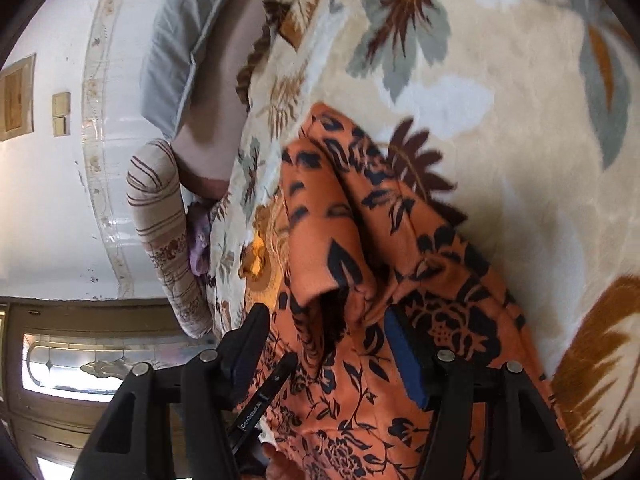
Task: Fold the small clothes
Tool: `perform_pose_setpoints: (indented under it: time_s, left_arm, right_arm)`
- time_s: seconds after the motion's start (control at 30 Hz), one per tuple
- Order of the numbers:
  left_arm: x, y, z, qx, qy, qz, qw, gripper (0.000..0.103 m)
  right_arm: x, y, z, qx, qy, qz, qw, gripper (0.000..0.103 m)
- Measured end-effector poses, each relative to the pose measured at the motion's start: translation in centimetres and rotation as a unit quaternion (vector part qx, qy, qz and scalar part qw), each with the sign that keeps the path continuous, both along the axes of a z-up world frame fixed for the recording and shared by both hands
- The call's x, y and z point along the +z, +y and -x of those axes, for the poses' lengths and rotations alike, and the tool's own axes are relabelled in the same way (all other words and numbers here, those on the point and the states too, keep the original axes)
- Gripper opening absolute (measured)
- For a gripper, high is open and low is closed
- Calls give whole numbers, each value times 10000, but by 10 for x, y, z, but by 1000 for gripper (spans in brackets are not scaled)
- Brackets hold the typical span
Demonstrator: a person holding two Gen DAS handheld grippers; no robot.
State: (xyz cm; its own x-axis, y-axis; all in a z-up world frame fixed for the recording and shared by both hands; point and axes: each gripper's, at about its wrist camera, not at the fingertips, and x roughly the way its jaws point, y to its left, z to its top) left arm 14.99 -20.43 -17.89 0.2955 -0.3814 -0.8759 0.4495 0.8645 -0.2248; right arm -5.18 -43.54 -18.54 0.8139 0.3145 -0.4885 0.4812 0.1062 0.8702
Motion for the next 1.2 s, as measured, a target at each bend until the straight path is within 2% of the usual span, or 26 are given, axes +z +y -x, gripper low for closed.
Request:
perform_pose_setpoints:
  time_s: [0.13, 0.27, 0.4, 0.47, 0.57, 0.63, 0.7, 0.77, 0.83, 0.93, 1.07, 1.2]
  left_arm:
    - [31, 10, -7, -51, -438, -31, 9990, 6]
    - [71, 33, -17, -53, -992, -352, 9944, 5]
    - [102, 67, -34, 97, -1417, -789, 9867, 5]
    - [106, 86, -48, 260, -1577, -1224, 9795, 6]
    - [96, 123, -75, 584, -1273, -1581, 9774, 7]
    - [90, 147, -85, 777, -1091, -1718, 9760, 12]
    - [88, 174, -88, 1005, -1015, -1725, 9746, 37]
    - [92, 204, -89, 1281, -1083, -1740, 9704, 55]
    - [94, 239, -94, 1611, -1168, -1870, 9620, 57]
    - [94, 301, -110, 2295, -1016, -1886, 9495, 57]
    - [86, 376, -123, 3294, -676, -1391, 9315, 57]
    - [68, 417, -130, 3868, -312, -757, 9185, 57]
  right_arm:
    - [8, 3, -2, -58, -7, 253, 9997, 63]
    - [9, 4, -2, -113, 23, 306, 9995, 63]
    - [9, 8, -3, -179, 50, 397, 9990, 63]
    - [11, 10, -5, -172, 60, 459, 9988, 63]
    - [10, 12, -8, -132, 93, 495, 9986, 63]
    - [9, 15, -11, -53, 116, 506, 9986, 63]
    - [9, 18, -15, 34, 151, 562, 9983, 63]
    - [8, 22, -18, 101, 176, 606, 9980, 63]
    - [8, 25, -22, 159, 195, 610, 9978, 63]
    - [7, 31, -28, 251, 212, 631, 9975, 63]
    - [7, 41, -37, 417, 258, 715, 9962, 63]
    - [3, 53, -51, 580, 347, 776, 9947, 63]
